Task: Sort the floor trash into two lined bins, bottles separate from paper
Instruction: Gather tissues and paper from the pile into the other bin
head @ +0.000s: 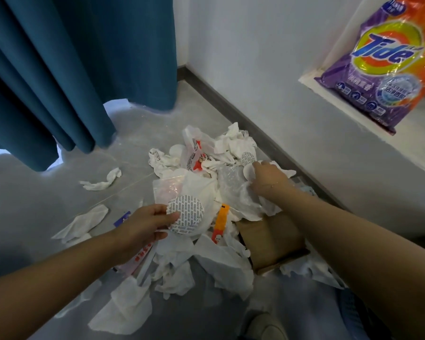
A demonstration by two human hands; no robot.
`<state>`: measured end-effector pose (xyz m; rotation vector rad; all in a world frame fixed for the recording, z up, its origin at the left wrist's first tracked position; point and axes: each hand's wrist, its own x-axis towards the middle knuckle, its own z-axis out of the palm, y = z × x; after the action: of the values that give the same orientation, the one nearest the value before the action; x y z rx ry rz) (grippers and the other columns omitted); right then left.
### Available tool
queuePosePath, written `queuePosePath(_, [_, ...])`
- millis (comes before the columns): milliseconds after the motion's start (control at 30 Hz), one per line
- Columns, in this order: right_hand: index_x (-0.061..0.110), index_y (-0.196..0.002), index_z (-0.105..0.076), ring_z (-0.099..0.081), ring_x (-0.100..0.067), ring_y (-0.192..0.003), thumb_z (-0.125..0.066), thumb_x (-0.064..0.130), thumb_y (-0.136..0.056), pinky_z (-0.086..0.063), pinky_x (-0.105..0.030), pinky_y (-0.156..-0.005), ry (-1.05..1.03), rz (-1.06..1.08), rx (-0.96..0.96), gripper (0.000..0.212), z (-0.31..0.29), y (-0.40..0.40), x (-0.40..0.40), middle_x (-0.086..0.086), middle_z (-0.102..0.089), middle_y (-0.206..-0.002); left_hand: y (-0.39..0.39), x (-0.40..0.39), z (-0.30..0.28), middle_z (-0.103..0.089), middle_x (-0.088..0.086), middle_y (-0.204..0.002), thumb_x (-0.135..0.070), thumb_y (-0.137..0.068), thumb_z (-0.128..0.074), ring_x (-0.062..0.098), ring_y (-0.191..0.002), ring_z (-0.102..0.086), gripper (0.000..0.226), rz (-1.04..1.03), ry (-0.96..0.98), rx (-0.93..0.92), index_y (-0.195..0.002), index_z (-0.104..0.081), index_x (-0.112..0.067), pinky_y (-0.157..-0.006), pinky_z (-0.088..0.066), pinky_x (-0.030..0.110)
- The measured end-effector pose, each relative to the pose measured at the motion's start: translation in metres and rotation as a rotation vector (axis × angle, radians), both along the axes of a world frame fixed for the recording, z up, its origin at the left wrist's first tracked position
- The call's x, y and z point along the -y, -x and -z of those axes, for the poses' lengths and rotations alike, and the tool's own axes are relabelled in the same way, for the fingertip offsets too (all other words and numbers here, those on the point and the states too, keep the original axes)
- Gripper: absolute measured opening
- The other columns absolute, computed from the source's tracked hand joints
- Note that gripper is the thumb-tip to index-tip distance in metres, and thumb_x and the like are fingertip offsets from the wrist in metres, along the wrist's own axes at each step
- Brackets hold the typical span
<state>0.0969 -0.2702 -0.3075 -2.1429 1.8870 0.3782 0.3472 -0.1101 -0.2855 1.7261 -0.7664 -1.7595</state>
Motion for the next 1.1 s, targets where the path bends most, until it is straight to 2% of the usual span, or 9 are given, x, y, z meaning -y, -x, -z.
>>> queuePosePath(67, [0.012, -0.133, -0.039, -0.048, -0.03, -0.121, -0.06, 0.023, -0.085, -0.046, -0.043, -0.093, -0.014, 0.021, -0.053, 0.054, 0.002, -0.005, 0.002, -0.012, -0.047, -0.131, 0.0, -0.007, 0.003, -0.073, -0.002, -0.089, -0.019, -0.089, -0.061, 0.013, -0.084, -0.062, 0.018, -0.003, -0.028, -0.005, -0.106, -0.063, -0.013, -0.071, -0.046, 0.024])
queuePosePath(167, [0.009, -0.123, -0.052, -0.056, -0.027, -0.11, -0.061, 0.011, -0.084, -0.046, -0.033, -0.081, 0.039, -0.028, -0.097, 0.04, 0.004, -0.008, 0.006, -0.012, -0.057, -0.12, -0.003, -0.017, 0.007, -0.073, -0.003, -0.091, -0.022, -0.088, -0.061, 0.014, -0.088, -0.064, 0.02, 0.043, -0.06, 0.001, -0.107, -0.062, -0.016, -0.07, -0.046, 0.024])
queuePosePath(367, [0.003, -0.114, -0.06, -0.061, -0.029, -0.104, -0.05, 0.005, -0.093, -0.048, -0.035, -0.088, 0.109, -0.057, -0.091, 0.023, -0.005, -0.003, 0.008, -0.014, -0.063, -0.115, -0.004, -0.021, 0.019, -0.075, 0.001, -0.088, -0.016, -0.087, -0.062, 0.017, -0.085, -0.064, 0.015, -0.05, -0.08, -0.011, -0.102, -0.064, -0.015, -0.067, -0.045, 0.025])
queuePosePath(567, [0.004, -0.1, -0.063, -0.062, -0.027, -0.086, -0.043, 0.016, -0.097, -0.037, -0.027, -0.066, 0.351, 0.031, 0.134, 0.024, -0.013, 0.018, 0.001, -0.013, -0.065, -0.099, 0.001, -0.019, 0.024, -0.075, 0.003, -0.087, -0.014, -0.087, -0.062, 0.019, -0.085, -0.064, 0.01, -0.086, -0.056, -0.009, -0.096, -0.065, -0.016, -0.067, -0.044, 0.027])
queuePosePath(667, [0.003, -0.099, -0.065, -0.061, -0.024, -0.084, -0.045, 0.015, -0.097, -0.034, -0.022, -0.068, 0.491, 0.04, 0.361, 0.023, -0.017, 0.026, -0.012, -0.013, -0.067, -0.098, 0.0, -0.018, 0.025, -0.075, 0.001, -0.085, -0.017, -0.085, -0.064, 0.02, -0.088, -0.063, 0.012, -0.106, -0.047, -0.017, -0.098, -0.065, -0.016, -0.067, -0.044, 0.028])
queuePosePath(800, [0.005, -0.101, -0.068, -0.06, -0.018, -0.08, -0.048, 0.012, -0.095, -0.046, -0.025, -0.073, 0.586, 0.192, 0.689, 0.023, -0.04, 0.024, -0.029, -0.009, -0.069, -0.092, 0.004, -0.014, 0.018, -0.071, 0.004, -0.088, -0.015, -0.087, -0.063, 0.016, -0.085, -0.06, 0.009, -0.089, -0.031, -0.016, -0.096, -0.064, -0.012, -0.069, -0.043, 0.026])
queuePosePath(867, [0.007, -0.097, -0.069, -0.064, -0.024, -0.078, -0.049, 0.01, -0.094, -0.057, -0.033, -0.072, 0.494, 0.317, 0.91, 0.021, -0.052, 0.016, -0.036, -0.01, -0.069, -0.089, 0.004, -0.011, 0.014, -0.07, 0.002, -0.087, -0.014, -0.088, -0.062, 0.015, -0.083, -0.06, 0.008, -0.097, 0.003, -0.016, -0.095, -0.064, -0.011, -0.072, -0.044, 0.026])
queuePosePath(967, [-0.002, -0.1, -0.067, -0.065, -0.022, -0.075, -0.052, 0.004, -0.094, -0.059, -0.024, -0.063, 0.147, 0.447, 1.246, 0.017, -0.066, -0.003, -0.056, -0.016, -0.066, -0.095, 0.0, -0.01, 0.006, -0.072, 0.005, -0.1, -0.02, -0.086, -0.064, 0.022, -0.096, -0.066, 0.019, -0.109, 0.058, 0.034, -0.103, -0.065, -0.012, -0.086, -0.05, 0.033])
queuePosePath(1100, [-0.007, -0.11, -0.063, -0.062, -0.012, -0.065, -0.054, 0.002, -0.092, -0.056, -0.019, -0.057, -0.121, 0.363, 1.296, 0.022, -0.062, -0.026, -0.085, -0.013, -0.064, -0.093, 0.002, -0.01, -0.014, -0.071, 0.009, -0.103, -0.017, -0.087, -0.063, 0.021, -0.094, -0.065, 0.017, -0.163, 0.087, 0.001, -0.102, -0.065, -0.009, -0.074, -0.052, 0.026])
